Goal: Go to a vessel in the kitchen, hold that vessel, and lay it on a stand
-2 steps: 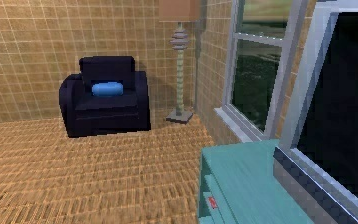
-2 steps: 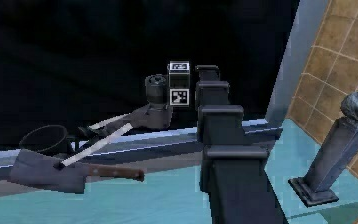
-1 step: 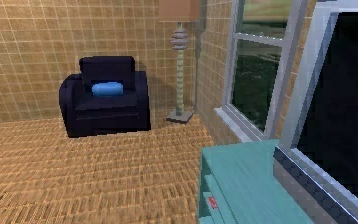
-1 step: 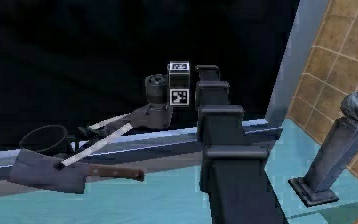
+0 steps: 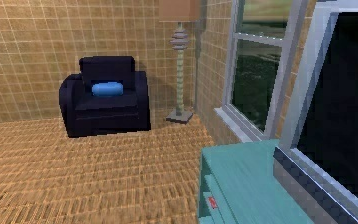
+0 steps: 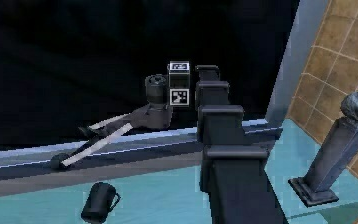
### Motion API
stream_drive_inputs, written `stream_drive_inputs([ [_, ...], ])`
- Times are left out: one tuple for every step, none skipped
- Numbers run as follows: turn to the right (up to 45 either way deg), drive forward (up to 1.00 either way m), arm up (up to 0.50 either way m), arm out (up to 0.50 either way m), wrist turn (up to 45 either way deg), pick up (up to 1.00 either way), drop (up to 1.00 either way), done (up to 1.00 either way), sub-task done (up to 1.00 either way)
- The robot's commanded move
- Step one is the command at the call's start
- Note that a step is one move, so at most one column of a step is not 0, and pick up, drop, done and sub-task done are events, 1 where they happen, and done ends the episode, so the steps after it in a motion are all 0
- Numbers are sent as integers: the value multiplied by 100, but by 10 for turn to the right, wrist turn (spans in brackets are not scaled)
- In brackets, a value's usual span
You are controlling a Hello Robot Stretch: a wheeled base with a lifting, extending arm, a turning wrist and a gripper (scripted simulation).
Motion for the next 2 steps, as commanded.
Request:
stream_drive_inputs([
  [0, 0, 0, -10, 0, 0, 0, 0, 0],
  [0, 0, 0, 0, 0, 0, 0, 100, 0],
])
